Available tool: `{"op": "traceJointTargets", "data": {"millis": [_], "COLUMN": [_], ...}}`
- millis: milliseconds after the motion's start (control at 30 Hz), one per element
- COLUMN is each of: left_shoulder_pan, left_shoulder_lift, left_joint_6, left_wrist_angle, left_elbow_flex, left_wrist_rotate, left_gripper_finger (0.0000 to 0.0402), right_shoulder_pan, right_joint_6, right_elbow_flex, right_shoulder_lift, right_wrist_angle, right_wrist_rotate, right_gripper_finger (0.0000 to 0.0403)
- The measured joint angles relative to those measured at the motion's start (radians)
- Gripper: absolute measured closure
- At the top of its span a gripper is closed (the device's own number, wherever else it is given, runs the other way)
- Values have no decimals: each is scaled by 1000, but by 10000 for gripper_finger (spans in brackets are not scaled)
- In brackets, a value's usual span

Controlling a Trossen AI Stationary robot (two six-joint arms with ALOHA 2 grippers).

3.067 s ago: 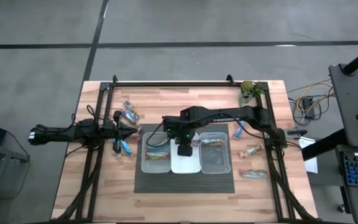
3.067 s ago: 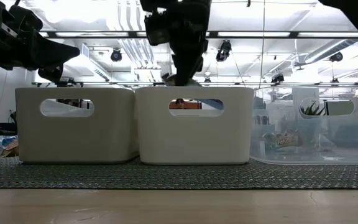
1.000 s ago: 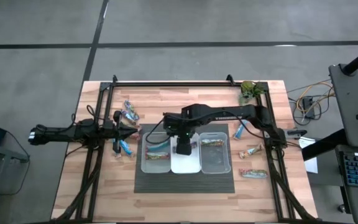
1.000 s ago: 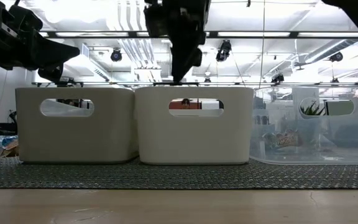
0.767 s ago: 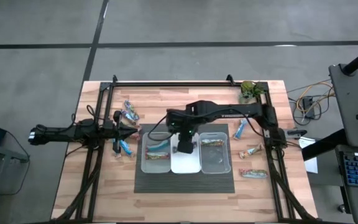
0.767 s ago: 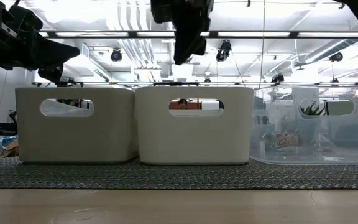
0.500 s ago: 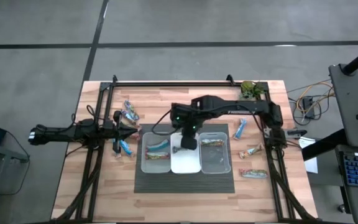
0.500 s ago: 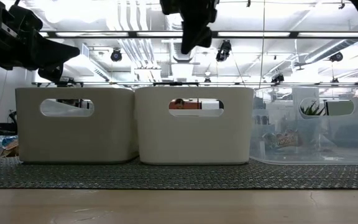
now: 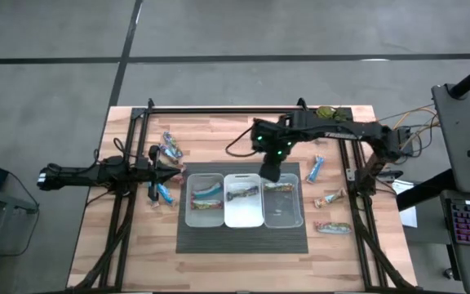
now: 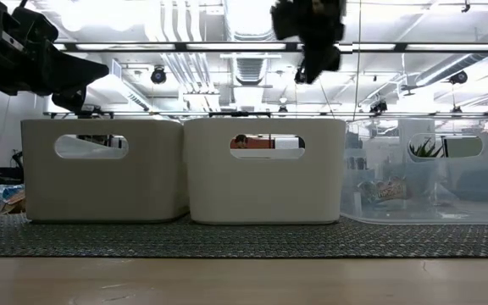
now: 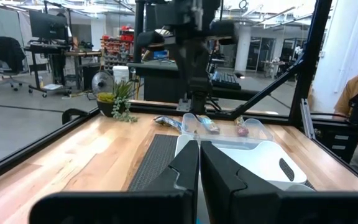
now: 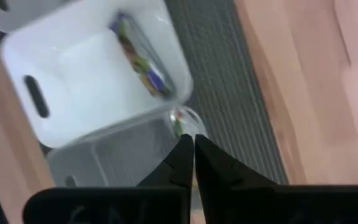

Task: Pick and place Granola Bars by type
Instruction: Put the yellow granola bar into the transparent bin

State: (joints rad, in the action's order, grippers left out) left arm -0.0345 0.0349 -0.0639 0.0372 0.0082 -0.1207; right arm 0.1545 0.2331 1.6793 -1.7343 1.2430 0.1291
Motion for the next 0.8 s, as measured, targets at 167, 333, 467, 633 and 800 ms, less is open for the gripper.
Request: {"op": "traceJointTargets", "data": {"millis": [167,333,467,633,800], "left_shoulder_pan": [0,0,0,0,0], "left_shoulder_lift": [0,0,0,0,0], "left_joint_6": [0,0,0,0,0], "left_wrist_angle": [0,0,0,0,0], "left_elbow_flex": [0,0,0,0,0], "left_wrist_rotate": [0,0,0,0,0], "left_gripper_finger": [402,402,402,402,402], "right_shoulder_pan": [70,162,231,296,335], "right_joint_6": [74,175,254,363,429], "right_elbow_flex": [-139,-271,-350,-420,-457], "right_shoulder_lift": [71,112,133,144,163], "right_wrist_angle": [-1,-1,-3,-5,-14], "right_wrist_rotate": [-26,-31,-33,-45,-53], "right_gripper_finger": [394,394,394,394,394]}}
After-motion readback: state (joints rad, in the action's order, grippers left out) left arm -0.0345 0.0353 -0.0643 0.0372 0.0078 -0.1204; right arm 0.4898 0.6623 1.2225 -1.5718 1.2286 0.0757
